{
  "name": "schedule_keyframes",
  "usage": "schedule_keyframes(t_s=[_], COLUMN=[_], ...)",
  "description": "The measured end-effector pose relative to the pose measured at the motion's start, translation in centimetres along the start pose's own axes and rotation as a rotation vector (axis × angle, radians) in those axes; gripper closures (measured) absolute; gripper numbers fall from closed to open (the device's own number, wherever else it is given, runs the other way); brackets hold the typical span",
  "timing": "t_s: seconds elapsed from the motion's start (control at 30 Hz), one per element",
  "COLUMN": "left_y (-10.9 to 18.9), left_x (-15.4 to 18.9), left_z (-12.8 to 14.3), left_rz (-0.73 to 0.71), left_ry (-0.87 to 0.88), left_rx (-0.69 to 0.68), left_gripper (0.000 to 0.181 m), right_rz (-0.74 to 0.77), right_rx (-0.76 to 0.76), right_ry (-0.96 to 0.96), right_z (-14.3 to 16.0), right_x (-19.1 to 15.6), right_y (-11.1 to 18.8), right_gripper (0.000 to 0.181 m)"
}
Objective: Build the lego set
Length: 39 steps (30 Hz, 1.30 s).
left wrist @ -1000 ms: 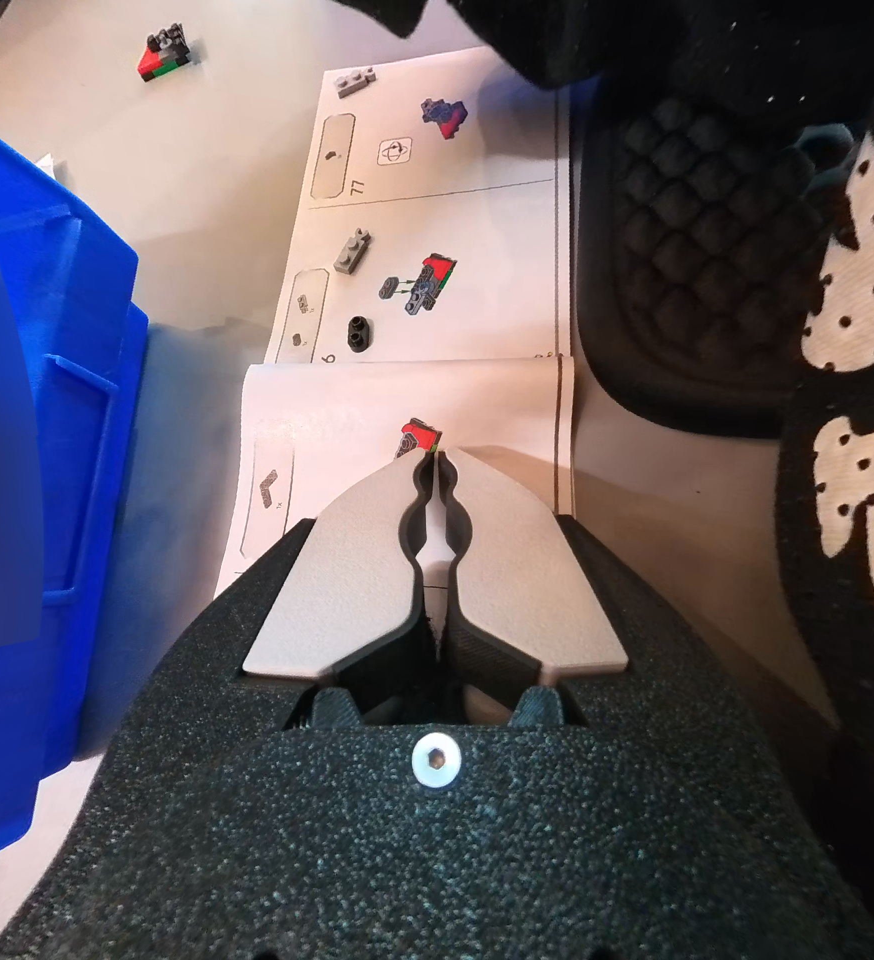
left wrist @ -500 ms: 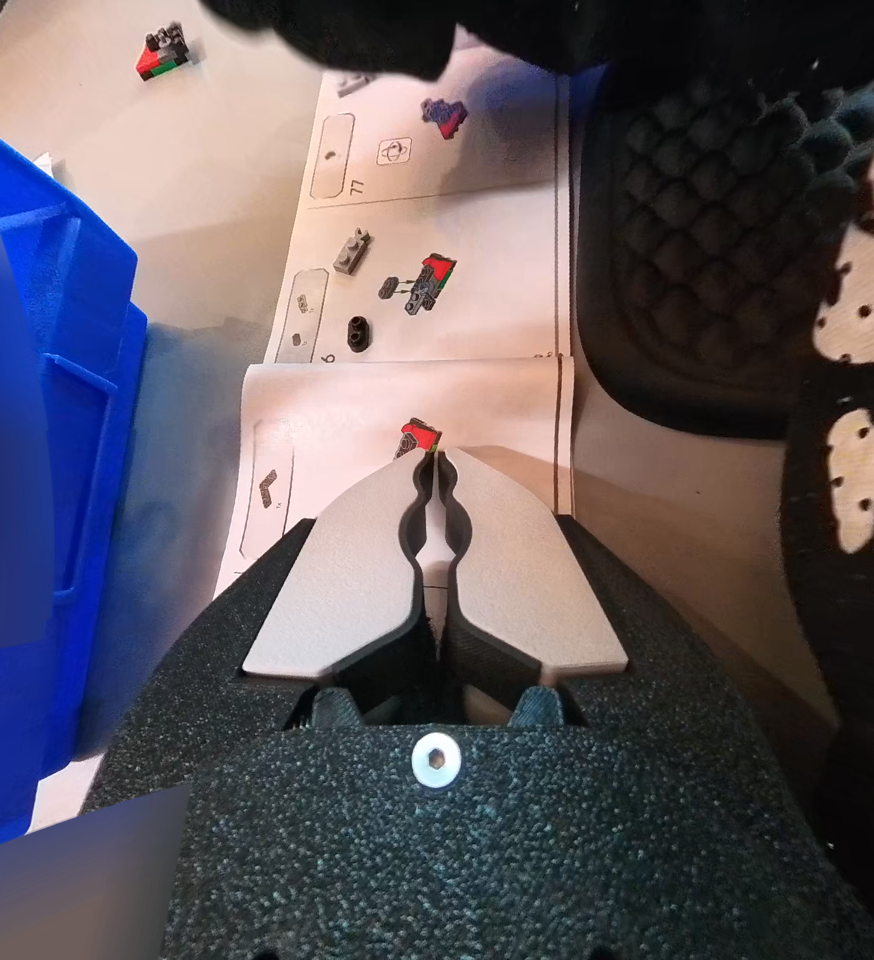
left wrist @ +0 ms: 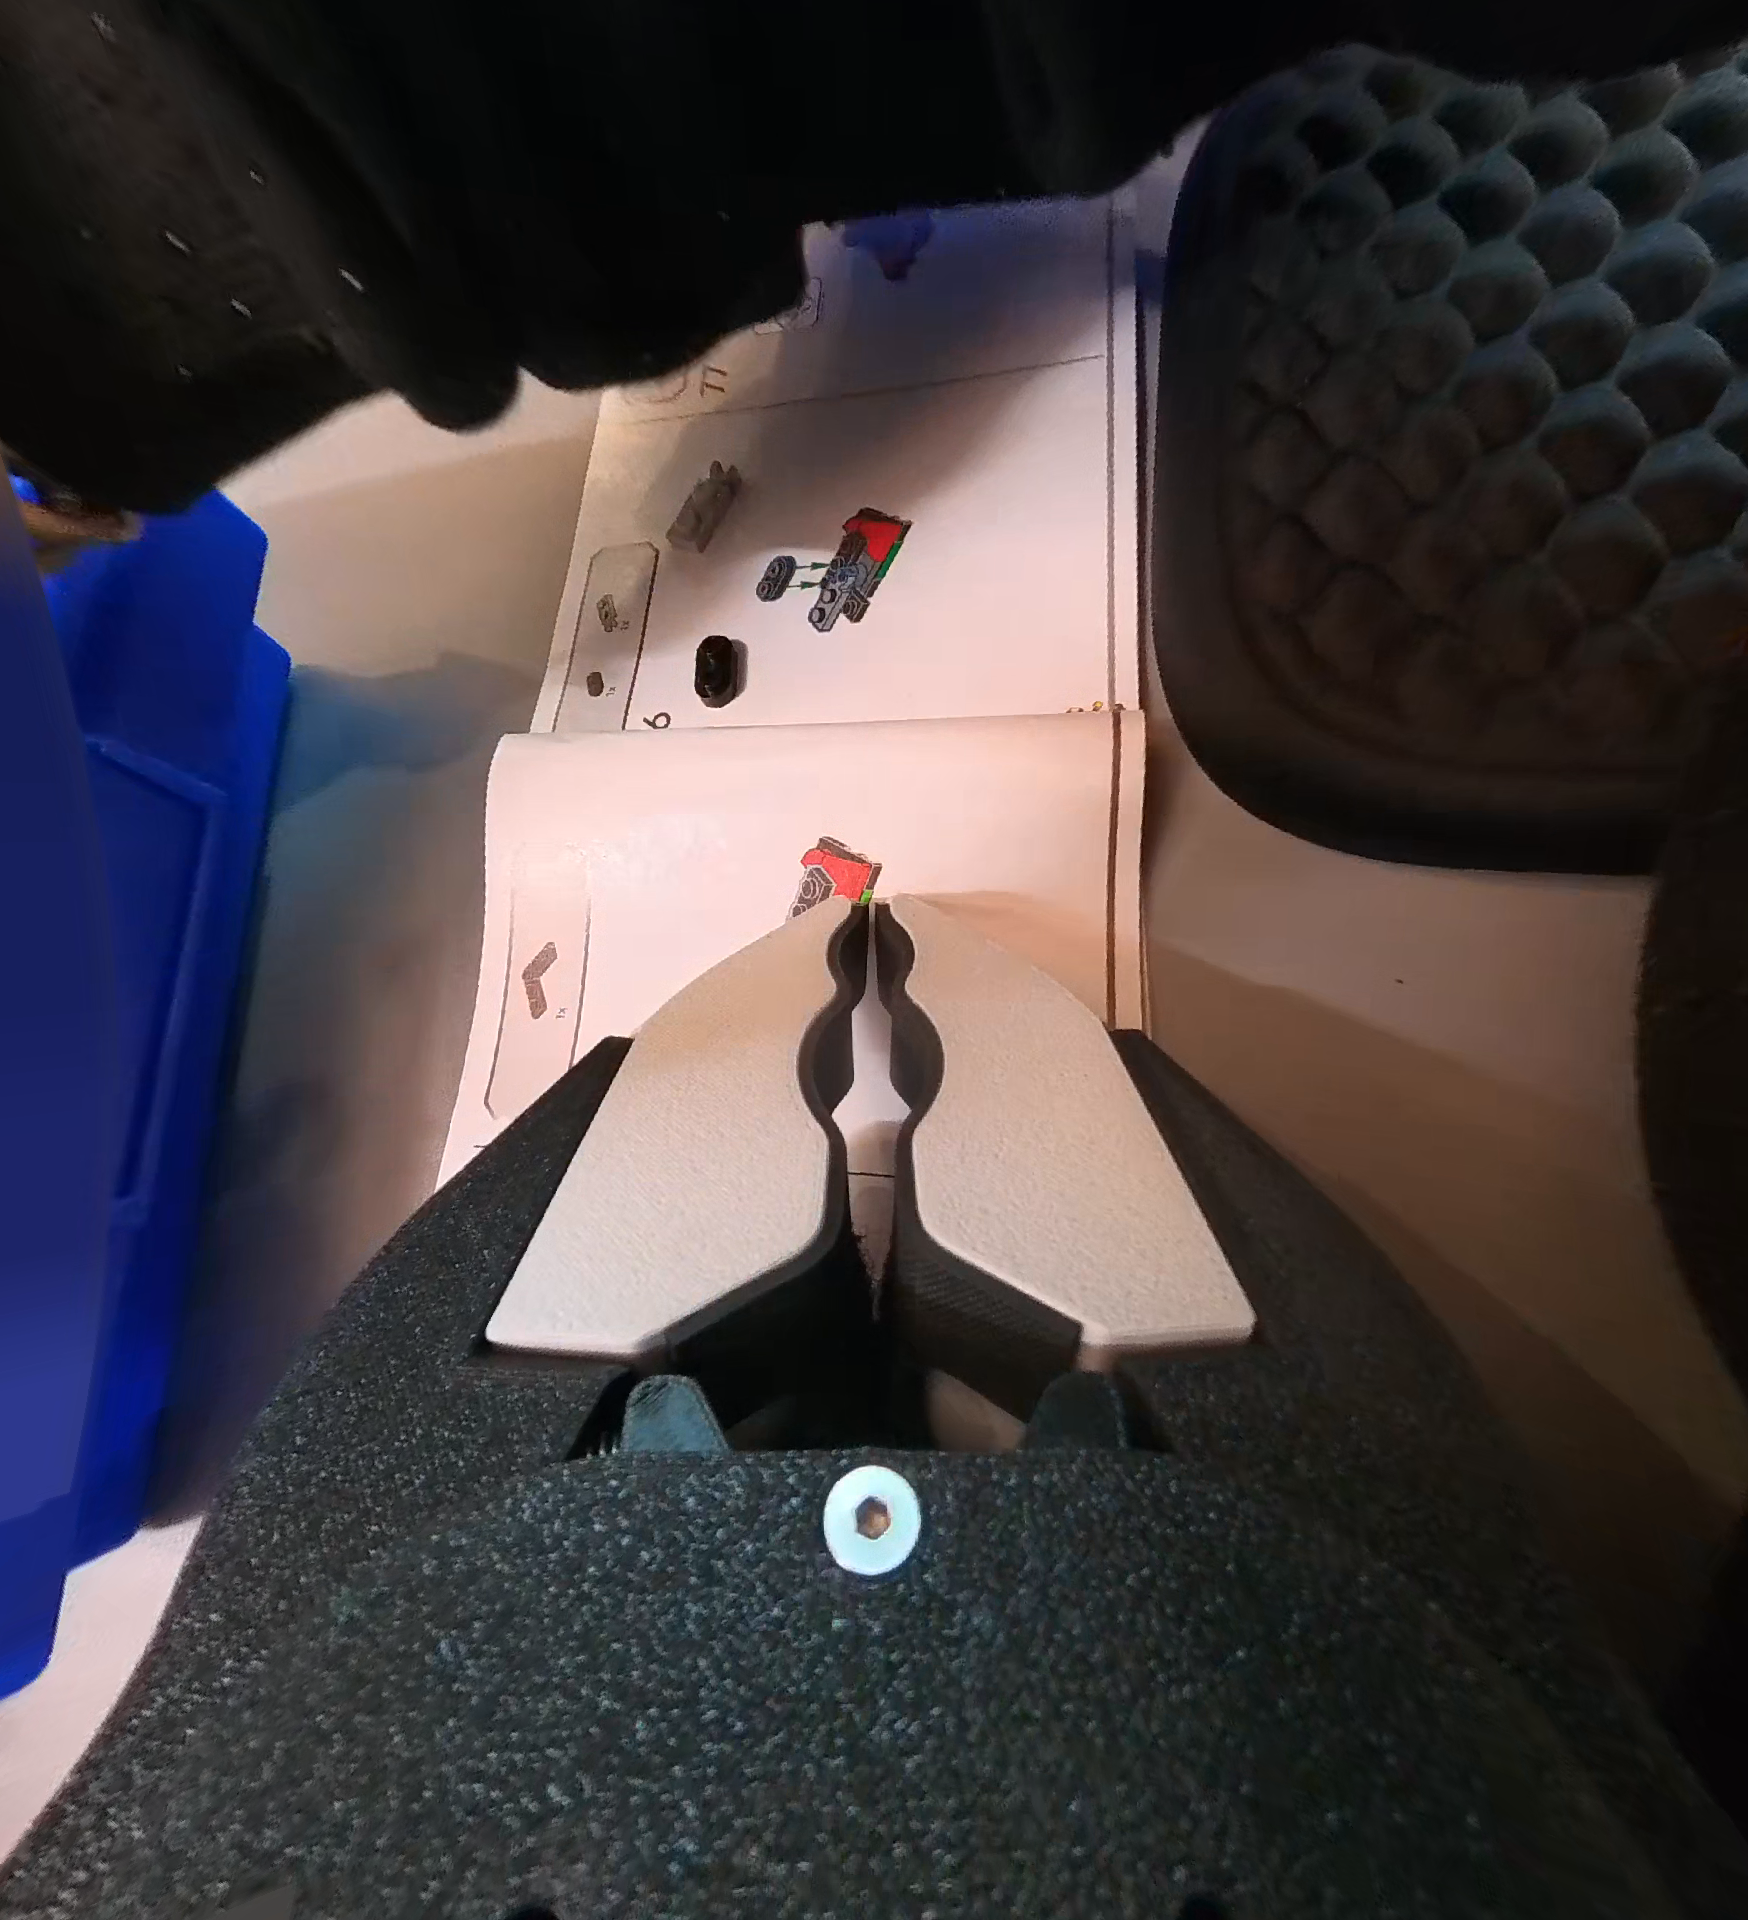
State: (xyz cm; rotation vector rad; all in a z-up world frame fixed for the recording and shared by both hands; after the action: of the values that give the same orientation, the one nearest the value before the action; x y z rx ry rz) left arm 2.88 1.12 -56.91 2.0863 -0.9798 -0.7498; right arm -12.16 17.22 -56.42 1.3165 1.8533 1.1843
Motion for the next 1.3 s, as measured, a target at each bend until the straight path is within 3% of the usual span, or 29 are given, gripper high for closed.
schedule_keyframes(t_s=[0.13, 0.2, 0.27, 0.33, 0.43, 0.5, 0.57, 0.63, 0.77, 0.93, 1.0, 1.07, 1.13, 1.23, 1.3], left_y=[0.0, -0.1, -0.1, 0.0, 0.1, 0.1, 0.0, 0.0, -0.1, 0.0, -0.1, 0.0, 0.0, 0.0, 0.0], left_x=[0.0, -0.1, -0.1, 0.0, 0.0, 0.1, 0.0, 0.0, 0.0, 0.1, 0.0, 0.1, 0.1, 0.2, 0.2], left_z=[0.0, 0.0, 0.0, 0.0, -0.1, -0.1, 0.0, 0.0, 0.0, 0.0, -0.1, -0.1, -0.1, -0.2, -0.2], left_rz=[0.0, -0.003, -0.006, -0.008, -0.012, -0.01, -0.012, -0.013, -0.012, -0.011, -0.01, -0.011, -0.012, -0.015, -0.017], left_ry=[0.0, -0.002, -0.004, -0.006, -0.01, -0.007, -0.009, -0.013, -0.014, -0.013, -0.012, -0.012, -0.014, -0.016, -0.017], left_rx=[0.001, 0.001, 0.0, -0.001, -0.001, -0.001, -0.001, 0.0, 0.001, 0.001, 0.001, 0.001, 0.001, 0.0, 0.0], left_gripper=[0.181, 0.181, 0.181, 0.181, 0.181, 0.181, 0.181, 0.181, 0.181, 0.181, 0.181, 0.181, 0.181, 0.181, 0.181], right_rz=[0.177, 0.178, 0.029, -0.105, -0.229, -0.114, 0.164, 0.333, 0.353, 0.372, 0.301, 0.108, 0.08, 0.18, 0.186], right_rx=[0.058, 0.075, 0.067, 0.052, -0.043, 0.065, 0.158, 0.151, -0.007, -0.008, -0.082, -0.22, -0.184, -0.026, -0.084], right_ry=[0.198, 0.192, 0.087, -0.033, -0.009, -0.038, -0.041, 0.048, 0.078, 0.017, -0.048, -0.142, -0.184, -0.203, -0.193], right_z=[-0.3, -0.3, 0.1, 0.3, 0.6, -0.5, -1.1, -1.1, -0.8, -1.1, -0.7, 0.4, 0.5, -0.1, 0.5], right_x=[-0.5, -0.7, -1.3, -1.4, -2.2, -1.3, 0.9, 1.5, 1.1, 1.5, 1.2, 0.2, 0.1, 1.2, 1.3], right_y=[-0.1, -0.1, -0.6, -0.5, 0.7, 1.7, 2.4, 2.4, 0.4, -0.8, -0.6, 0.3, 2.1, 3.9, 3.1], right_gripper=[0.104, 0.11, 0.134, 0.132, 0.13, 0.139, 0.181, 0.181, 0.181, 0.18, 0.181, 0.181, 0.181, 0.181, 0.181])
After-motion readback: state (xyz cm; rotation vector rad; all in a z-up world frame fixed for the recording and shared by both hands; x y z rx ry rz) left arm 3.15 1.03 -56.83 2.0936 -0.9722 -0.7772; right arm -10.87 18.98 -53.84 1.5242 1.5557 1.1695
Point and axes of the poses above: each gripper's, where its closed fingertips meet, y back along the fingers, z out of its underside, x = y × z across the jaws, the point moved 5 cm from there along y, back along the fingers, and after that the axes turned 12 degrees about -x, right-handed, at the moved point
